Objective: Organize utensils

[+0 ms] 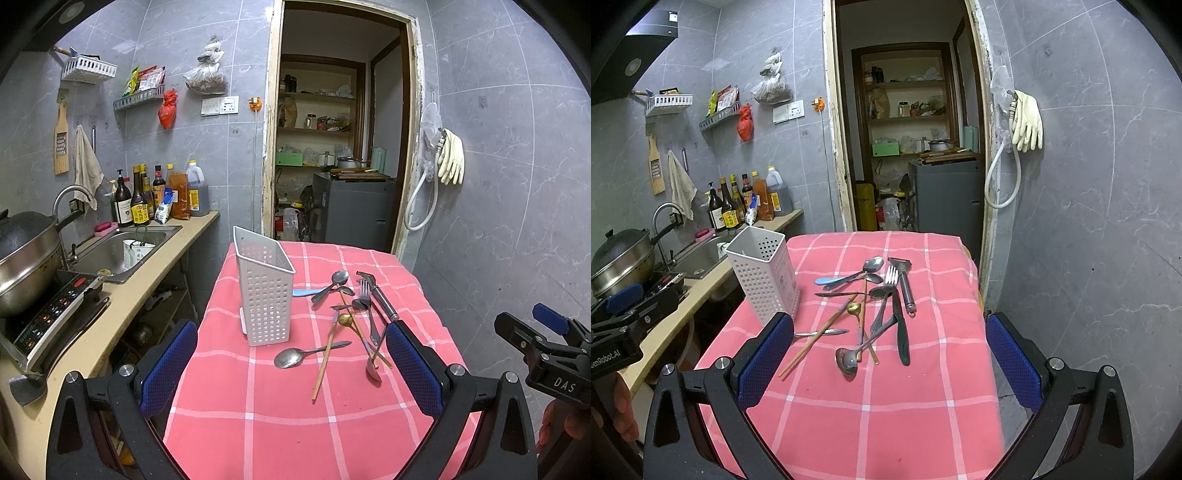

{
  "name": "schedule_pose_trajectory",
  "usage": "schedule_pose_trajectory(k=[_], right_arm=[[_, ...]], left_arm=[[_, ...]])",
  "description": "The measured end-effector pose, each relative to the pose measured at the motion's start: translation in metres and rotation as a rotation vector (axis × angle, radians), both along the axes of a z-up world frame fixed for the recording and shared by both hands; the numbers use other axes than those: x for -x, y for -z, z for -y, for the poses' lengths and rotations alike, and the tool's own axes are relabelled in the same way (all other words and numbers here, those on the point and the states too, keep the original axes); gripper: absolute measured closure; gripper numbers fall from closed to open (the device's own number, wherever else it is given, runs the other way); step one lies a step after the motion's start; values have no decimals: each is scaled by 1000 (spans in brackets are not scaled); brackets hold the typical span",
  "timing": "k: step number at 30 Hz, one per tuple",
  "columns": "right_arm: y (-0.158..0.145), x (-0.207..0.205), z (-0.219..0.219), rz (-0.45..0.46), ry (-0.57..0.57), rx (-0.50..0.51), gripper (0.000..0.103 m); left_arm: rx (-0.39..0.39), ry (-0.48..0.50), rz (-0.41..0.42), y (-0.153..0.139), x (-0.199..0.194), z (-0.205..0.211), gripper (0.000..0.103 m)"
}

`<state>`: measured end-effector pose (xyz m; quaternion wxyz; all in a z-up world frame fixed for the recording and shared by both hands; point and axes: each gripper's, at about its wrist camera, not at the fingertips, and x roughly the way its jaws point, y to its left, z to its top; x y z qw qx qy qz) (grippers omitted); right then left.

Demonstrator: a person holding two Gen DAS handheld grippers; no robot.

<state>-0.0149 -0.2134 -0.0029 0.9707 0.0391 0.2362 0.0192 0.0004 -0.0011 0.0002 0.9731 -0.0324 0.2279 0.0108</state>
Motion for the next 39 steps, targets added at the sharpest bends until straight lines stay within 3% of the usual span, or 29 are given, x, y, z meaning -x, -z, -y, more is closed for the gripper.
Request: schedule_pose_trajectory(k=[39], right_arm=[[11, 3, -11, -8, -8, 2, 1]], left_arm=[[-3, 2, -7, -2, 5, -2, 0]])
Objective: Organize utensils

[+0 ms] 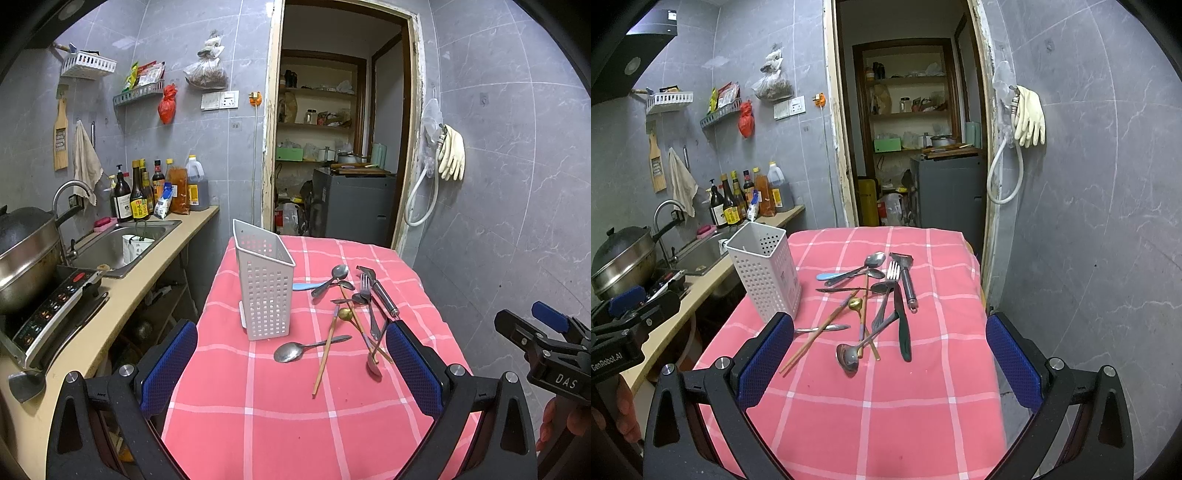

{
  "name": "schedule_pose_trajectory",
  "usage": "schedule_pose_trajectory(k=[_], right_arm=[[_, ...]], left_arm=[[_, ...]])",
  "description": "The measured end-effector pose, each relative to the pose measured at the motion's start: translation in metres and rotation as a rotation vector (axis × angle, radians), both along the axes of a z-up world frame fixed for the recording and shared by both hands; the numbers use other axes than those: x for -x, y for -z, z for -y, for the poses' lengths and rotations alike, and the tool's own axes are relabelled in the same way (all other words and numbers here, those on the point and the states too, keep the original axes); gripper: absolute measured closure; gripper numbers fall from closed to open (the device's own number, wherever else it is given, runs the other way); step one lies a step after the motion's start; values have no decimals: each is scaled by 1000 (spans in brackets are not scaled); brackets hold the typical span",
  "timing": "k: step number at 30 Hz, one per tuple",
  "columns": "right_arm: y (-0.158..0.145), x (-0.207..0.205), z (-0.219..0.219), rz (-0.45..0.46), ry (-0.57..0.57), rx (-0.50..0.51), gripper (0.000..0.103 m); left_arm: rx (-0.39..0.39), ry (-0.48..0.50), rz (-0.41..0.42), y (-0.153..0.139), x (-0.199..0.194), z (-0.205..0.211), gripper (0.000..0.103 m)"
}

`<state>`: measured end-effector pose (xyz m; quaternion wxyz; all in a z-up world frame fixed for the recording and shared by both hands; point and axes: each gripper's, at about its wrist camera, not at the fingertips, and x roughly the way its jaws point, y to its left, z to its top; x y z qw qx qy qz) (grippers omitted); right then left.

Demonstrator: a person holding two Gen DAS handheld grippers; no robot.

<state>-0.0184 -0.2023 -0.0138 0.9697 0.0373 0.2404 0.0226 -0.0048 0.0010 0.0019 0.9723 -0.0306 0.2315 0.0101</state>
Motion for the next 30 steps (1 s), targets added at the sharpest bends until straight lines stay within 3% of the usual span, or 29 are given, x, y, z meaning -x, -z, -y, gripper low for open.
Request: schedule_pose_trajectory(k=[13, 18, 30], right_arm=[[4, -2, -4, -16, -1, -12, 1], [2, -12, 0, -24, 10, -22, 1], [-6, -57, 31, -101, 101, -73, 1]], left_arm=[[5, 9, -22, 22, -4, -1, 0], [15, 31, -46, 18, -13, -2, 0], [35, 261, -84, -21, -93, 1, 0]])
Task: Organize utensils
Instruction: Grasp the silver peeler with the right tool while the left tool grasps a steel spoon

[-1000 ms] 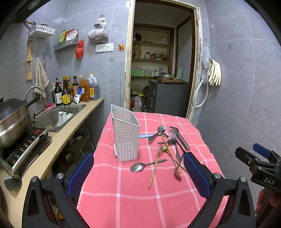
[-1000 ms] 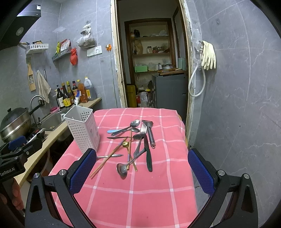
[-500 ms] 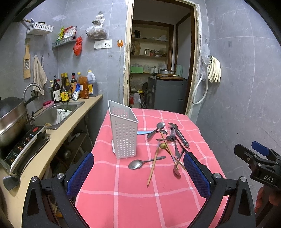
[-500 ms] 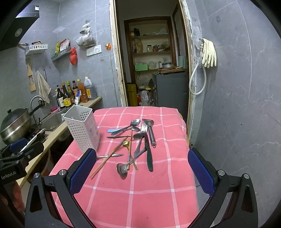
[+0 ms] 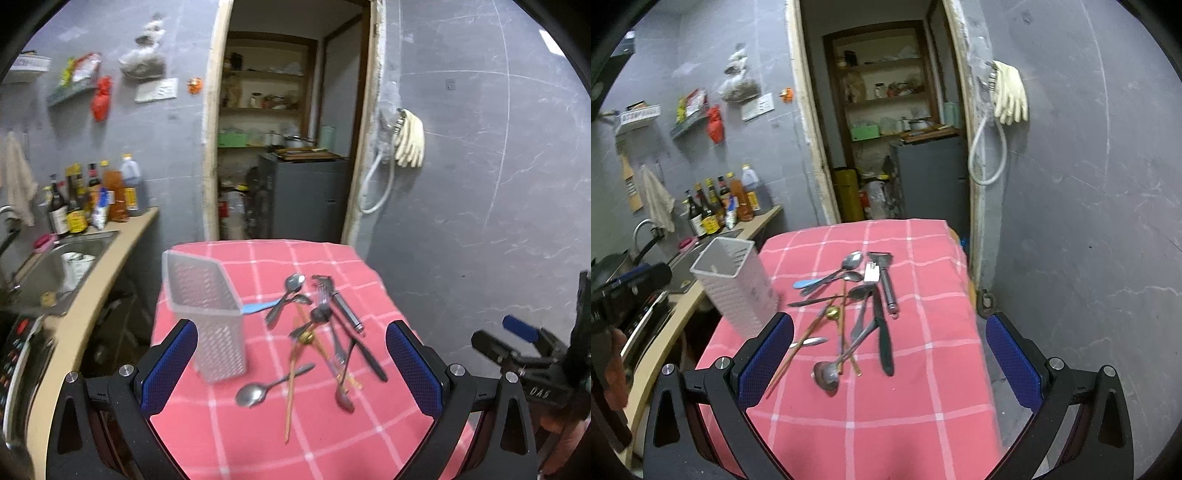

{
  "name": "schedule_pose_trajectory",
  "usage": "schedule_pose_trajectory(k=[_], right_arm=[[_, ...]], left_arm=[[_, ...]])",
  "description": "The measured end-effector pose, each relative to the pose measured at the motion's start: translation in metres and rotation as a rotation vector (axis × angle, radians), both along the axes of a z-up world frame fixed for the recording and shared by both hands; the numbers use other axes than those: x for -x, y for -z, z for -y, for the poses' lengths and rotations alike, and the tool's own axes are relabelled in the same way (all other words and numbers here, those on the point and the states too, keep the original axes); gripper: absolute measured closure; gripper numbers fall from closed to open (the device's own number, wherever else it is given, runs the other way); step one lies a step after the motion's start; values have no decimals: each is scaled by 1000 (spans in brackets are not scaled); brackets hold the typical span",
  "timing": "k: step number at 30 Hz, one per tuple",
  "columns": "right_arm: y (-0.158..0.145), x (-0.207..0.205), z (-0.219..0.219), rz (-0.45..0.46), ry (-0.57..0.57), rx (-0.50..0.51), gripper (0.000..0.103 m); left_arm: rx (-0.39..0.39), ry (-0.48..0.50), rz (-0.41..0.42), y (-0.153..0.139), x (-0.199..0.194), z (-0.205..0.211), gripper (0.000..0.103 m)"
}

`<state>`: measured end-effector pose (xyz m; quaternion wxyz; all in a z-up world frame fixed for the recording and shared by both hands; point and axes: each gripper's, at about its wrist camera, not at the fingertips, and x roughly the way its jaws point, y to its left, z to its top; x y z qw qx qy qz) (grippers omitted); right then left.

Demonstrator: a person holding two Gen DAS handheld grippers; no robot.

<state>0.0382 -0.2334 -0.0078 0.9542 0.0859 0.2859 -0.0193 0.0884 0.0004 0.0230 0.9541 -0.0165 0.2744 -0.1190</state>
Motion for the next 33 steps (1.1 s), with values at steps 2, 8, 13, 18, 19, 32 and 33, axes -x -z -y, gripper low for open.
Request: schedule_pose_trajectory(k=[2, 8, 13, 18, 19, 32, 33], right_arm=[[0, -11, 5, -6, 13, -12, 1], [-1, -61, 22, -42, 15, -42, 1], [13, -121, 26, -119, -49, -91, 15], [47, -186, 21, -230, -127, -158, 33], [57, -201, 21, -253, -143, -174, 35], [175, -334, -17, -525, -360, -231, 66], [180, -339, -20, -538, -375, -231, 66]], left_arm=[[16, 32, -16, -4, -19, 2, 0], [36, 92, -82, -13, -88, 7, 10], [70, 100, -278, -2, -162, 13, 34], [56, 96, -427, 18, -220, 27, 46], [50, 91, -464, 25, -233, 32, 48], [-87, 44, -815, 139, -338, 69, 67], [-96, 45, -827, 146, -342, 72, 67]])
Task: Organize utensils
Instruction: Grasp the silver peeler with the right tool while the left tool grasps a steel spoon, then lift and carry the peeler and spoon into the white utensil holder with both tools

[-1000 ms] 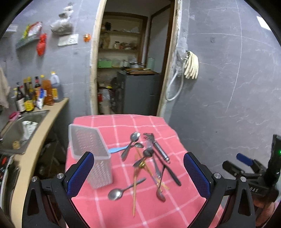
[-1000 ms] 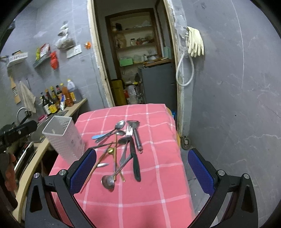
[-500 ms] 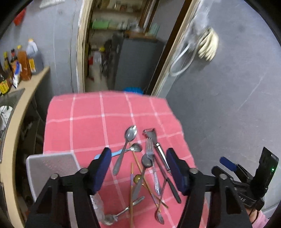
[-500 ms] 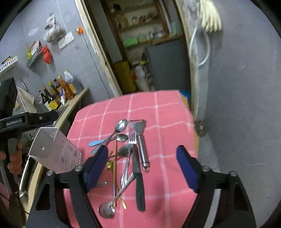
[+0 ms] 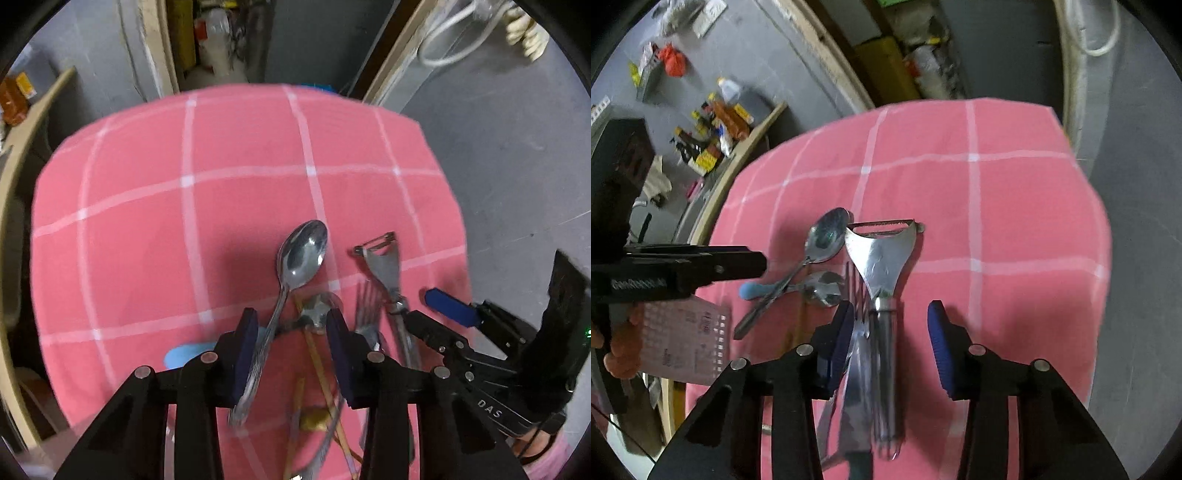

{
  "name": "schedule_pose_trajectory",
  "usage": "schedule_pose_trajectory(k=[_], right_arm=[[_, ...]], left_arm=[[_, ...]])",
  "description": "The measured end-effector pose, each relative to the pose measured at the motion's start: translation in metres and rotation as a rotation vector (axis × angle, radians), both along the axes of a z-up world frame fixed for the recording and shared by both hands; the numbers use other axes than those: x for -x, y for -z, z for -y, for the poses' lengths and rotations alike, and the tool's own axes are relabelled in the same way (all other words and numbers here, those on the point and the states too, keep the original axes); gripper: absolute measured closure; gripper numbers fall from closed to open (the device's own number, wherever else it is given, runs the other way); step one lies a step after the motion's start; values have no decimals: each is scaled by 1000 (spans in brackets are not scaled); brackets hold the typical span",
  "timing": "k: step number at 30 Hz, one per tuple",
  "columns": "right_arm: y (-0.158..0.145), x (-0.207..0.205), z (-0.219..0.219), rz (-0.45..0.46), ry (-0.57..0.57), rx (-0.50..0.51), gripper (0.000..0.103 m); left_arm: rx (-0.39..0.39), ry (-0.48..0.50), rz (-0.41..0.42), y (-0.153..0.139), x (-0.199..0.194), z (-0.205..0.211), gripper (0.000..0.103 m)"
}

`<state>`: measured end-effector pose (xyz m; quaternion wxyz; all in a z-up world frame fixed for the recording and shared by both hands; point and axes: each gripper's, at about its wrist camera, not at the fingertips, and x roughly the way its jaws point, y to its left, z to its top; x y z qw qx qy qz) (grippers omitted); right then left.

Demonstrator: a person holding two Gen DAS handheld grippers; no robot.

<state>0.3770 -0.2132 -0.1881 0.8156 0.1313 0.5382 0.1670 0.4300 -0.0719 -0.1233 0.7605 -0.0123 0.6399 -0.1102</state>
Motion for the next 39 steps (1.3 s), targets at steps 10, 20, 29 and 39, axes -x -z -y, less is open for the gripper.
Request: schedule_pose_trajectory(k=[10, 20, 29, 39], right_arm=[[9, -19, -11, -9, -96, 3, 66], [12, -5, 16, -34, -74, -84, 87], [19, 9, 27, -53, -10, -157, 87], [24, 12, 27, -79, -5, -142, 87]], left_arm=[[-32, -7, -55, 40, -23, 6, 67], [-3, 58, -94, 44, -21, 11, 74], [160, 6, -176, 52, -29, 8, 92], [135, -22, -162, 54, -21, 20, 92]])
